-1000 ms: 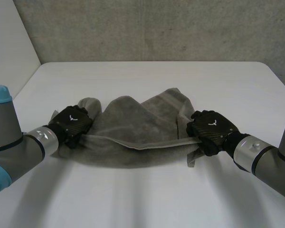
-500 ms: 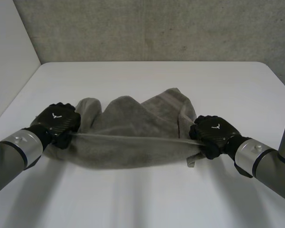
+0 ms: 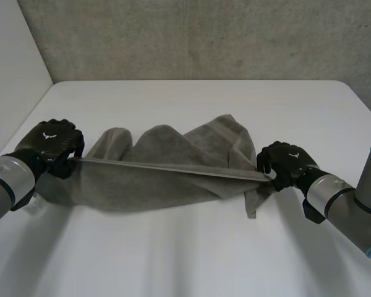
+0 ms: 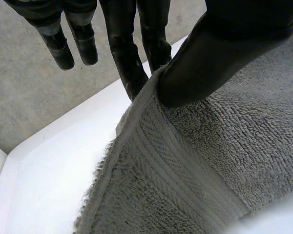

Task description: Fold the towel.

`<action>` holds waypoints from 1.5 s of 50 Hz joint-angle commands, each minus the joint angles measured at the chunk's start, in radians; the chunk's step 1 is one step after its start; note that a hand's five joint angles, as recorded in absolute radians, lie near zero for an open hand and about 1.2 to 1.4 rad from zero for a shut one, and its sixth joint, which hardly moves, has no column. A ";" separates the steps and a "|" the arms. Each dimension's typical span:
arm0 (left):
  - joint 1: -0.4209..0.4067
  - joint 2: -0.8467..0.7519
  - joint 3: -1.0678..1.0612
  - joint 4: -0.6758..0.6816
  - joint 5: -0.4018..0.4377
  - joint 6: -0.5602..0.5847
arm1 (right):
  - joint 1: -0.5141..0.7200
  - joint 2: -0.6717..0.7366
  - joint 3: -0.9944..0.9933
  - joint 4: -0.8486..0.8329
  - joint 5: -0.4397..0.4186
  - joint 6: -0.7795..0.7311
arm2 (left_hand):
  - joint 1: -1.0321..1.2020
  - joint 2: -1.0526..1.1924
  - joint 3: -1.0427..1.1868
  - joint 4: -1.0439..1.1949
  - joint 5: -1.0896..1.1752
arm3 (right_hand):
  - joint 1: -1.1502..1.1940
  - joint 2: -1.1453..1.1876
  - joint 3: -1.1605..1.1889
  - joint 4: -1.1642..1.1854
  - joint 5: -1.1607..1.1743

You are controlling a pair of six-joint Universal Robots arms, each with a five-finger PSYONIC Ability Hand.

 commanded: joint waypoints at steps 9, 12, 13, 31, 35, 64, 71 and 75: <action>0.008 0.046 -0.002 -0.010 -0.001 -0.061 | -0.002 0.035 -0.037 0.006 -0.015 0.090 | 0.101 0.059 -0.051 -0.059 0.056 | 0.487 0.451 -0.043 -0.076 0.490; 0.008 0.074 -0.008 -0.011 0.002 -0.073 | -0.010 -0.022 -0.050 0.022 -0.030 0.081 | 0.101 0.059 -0.051 -0.059 0.056 | 0.487 0.451 -0.043 -0.076 0.490; 0.008 0.074 -0.008 -0.011 0.002 -0.073 | -0.014 -0.083 -0.053 0.055 -0.059 0.070 | 0.101 0.059 -0.051 -0.059 0.056 | 0.487 0.451 -0.043 -0.076 0.490; 0.017 0.155 -0.071 -0.047 0.005 -0.095 | -0.079 -0.102 -0.210 0.575 -0.123 -0.466 | 0.101 0.059 -0.051 -0.059 0.056 | 0.487 0.451 -0.043 -0.076 0.490; 0.028 0.134 -0.071 -0.045 0.007 -0.093 | -0.047 -0.070 -0.216 0.573 -0.041 -0.551 | 0.101 0.059 -0.051 -0.059 0.056 | 0.487 0.451 -0.043 -0.076 0.490; -0.156 -0.074 0.591 0.318 -0.187 -0.134 | 0.076 -0.057 -0.853 0.026 0.031 -0.174 | 0.101 0.059 -0.051 -0.059 0.056 | 0.487 0.451 -0.043 -0.076 0.490; -0.129 -0.021 0.387 0.461 -0.176 -0.177 | 0.078 -0.174 -0.586 -0.007 0.004 -0.190 | 0.101 0.059 -0.051 -0.059 0.056 | 0.487 0.451 -0.043 -0.076 0.490; -0.069 -0.015 0.197 0.464 -0.104 -0.174 | 0.059 -0.194 -0.458 -0.012 -0.043 -0.243 | 0.101 0.059 -0.051 -0.059 0.056 | 0.487 0.451 -0.043 -0.076 0.490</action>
